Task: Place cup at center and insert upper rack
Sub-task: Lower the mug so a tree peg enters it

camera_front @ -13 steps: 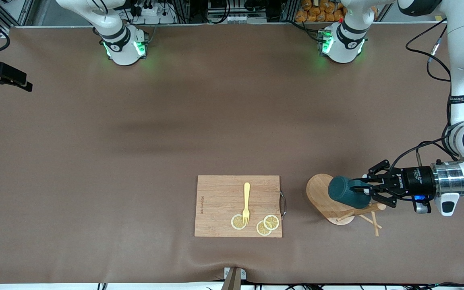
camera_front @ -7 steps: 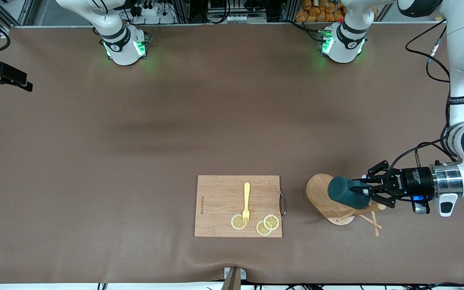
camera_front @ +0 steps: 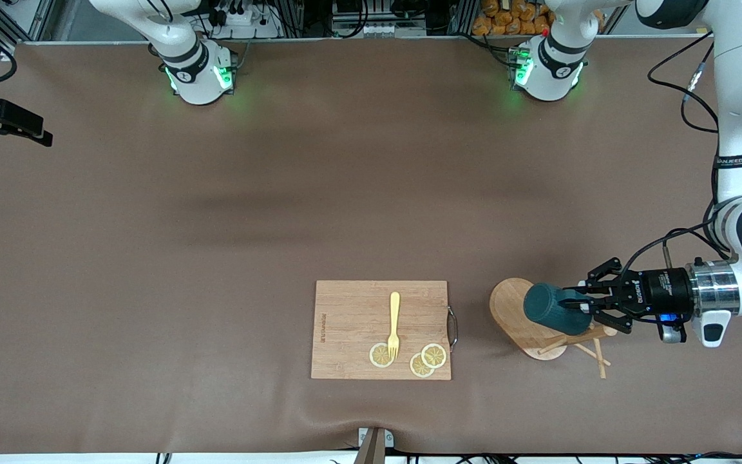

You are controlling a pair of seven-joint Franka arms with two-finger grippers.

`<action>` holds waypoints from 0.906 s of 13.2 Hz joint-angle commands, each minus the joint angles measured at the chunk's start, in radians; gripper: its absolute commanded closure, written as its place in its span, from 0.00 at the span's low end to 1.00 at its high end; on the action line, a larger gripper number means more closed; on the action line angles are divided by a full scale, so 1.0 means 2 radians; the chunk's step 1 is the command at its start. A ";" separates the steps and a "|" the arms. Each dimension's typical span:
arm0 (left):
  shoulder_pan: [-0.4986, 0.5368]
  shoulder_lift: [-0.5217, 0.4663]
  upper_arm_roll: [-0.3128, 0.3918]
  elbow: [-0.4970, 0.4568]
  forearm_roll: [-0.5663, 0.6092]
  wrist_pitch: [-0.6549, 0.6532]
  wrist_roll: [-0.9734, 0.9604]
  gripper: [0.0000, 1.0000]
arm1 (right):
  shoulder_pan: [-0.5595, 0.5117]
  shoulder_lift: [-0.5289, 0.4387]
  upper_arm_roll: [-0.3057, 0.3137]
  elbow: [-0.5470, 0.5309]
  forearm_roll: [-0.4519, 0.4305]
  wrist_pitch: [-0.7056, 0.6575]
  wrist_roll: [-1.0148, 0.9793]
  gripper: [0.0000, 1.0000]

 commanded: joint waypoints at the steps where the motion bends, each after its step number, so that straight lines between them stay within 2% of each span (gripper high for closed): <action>1: 0.007 0.003 -0.003 0.007 -0.018 -0.005 0.005 1.00 | -0.014 -0.003 0.011 0.003 0.003 -0.005 0.008 0.00; 12: 0.018 0.011 -0.003 0.006 -0.022 -0.016 0.023 1.00 | -0.026 -0.003 0.010 -0.002 -0.001 0.016 0.008 0.00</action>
